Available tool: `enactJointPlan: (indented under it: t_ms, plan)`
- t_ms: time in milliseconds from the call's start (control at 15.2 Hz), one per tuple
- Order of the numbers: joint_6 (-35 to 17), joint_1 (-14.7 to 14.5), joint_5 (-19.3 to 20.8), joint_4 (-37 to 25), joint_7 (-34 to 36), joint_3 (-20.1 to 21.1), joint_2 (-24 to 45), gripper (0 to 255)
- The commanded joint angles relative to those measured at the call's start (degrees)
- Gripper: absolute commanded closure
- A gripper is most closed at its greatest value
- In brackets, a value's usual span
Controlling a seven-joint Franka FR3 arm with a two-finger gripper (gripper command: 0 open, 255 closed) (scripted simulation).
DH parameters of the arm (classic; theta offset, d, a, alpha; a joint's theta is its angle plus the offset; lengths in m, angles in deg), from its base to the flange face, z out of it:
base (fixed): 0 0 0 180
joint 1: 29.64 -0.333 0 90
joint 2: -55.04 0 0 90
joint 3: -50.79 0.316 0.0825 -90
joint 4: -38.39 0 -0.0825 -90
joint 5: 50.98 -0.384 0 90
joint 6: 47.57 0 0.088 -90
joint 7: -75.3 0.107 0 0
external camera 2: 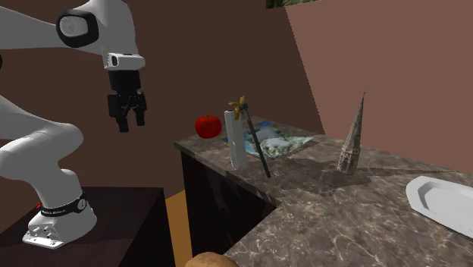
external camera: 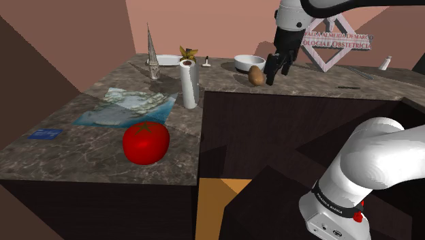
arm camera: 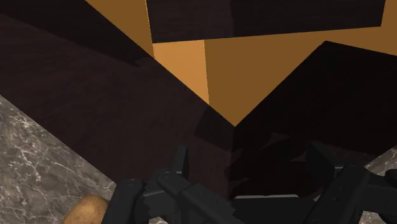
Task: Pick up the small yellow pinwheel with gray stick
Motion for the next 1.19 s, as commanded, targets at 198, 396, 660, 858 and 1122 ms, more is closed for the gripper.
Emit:
enactJointPlan:
  t_ms: [198,396,660,858,1122]
  plan:
    - [-3.4,-0.6,-0.2,-3.8,0.1,0.9,5.9,0]
    - [-6.2,-1.0,-0.2,-8.1,0.2,1.8,11.6,0]
    - [-9.1,-1.5,0.0,-14.6,0.3,3.1,19.1,0]
    - [-10.5,-1.9,0.4,-19.9,0.4,4.1,24.6,0]
    - [-11.6,-2.4,1.3,-27.8,0.6,5.5,31.9,0]
